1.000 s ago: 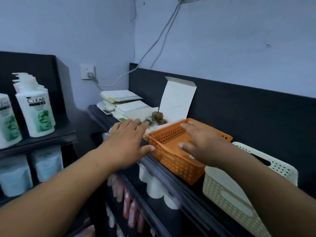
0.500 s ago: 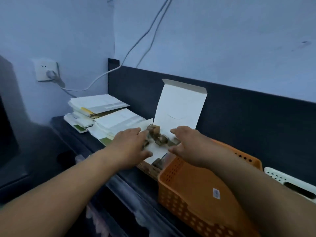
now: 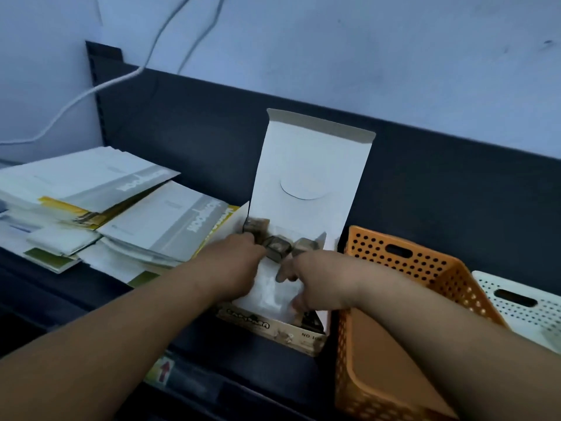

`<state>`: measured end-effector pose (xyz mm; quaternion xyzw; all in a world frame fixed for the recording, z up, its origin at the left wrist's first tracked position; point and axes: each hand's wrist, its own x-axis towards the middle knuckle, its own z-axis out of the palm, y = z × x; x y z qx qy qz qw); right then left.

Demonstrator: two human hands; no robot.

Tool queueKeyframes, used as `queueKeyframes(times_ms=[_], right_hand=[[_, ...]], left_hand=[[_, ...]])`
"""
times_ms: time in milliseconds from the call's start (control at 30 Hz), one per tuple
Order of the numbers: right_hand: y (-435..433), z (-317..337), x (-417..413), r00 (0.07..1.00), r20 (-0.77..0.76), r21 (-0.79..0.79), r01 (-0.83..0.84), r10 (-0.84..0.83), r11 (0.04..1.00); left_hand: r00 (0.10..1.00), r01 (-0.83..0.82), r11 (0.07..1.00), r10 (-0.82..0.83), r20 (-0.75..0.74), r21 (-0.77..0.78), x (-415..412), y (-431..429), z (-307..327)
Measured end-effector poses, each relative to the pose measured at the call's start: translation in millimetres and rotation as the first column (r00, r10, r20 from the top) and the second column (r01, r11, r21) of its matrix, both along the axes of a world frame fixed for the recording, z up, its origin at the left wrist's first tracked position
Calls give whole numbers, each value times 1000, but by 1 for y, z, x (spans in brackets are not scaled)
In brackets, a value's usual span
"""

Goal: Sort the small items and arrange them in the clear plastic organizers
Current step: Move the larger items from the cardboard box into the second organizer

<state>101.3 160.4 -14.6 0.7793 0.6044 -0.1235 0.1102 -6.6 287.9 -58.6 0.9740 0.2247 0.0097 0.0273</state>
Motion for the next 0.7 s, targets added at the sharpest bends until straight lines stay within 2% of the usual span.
queueKeyframes(times_ms=[200, 333, 467, 567, 633, 700], right_hand=[[13, 4, -14, 998, 58, -312, 0, 19, 950], [13, 6, -18, 992, 109, -364, -19, 62, 931], [9, 4, -19, 993, 109, -302, -12, 47, 953], [2, 5, -18, 999, 51, -169, 13, -5, 985], [-5, 11, -15, 990, -85, -48, 110, -114, 993], [-12, 17, -8, 937, -291, 97, 230, -193, 968]], left_hand=[[998, 52, 997, -53, 32, 55, 6, 13, -8], [995, 74, 997, -75, 62, 20, 8, 15, -10], [993, 65, 995, -57, 102, -79, 8, 13, -10], [982, 84, 982, -53, 181, -172, 6, 11, -6], [969, 105, 965, -44, 243, -241, 6, 9, -1], [946, 138, 945, -36, 322, -297, 8, 7, 5]])
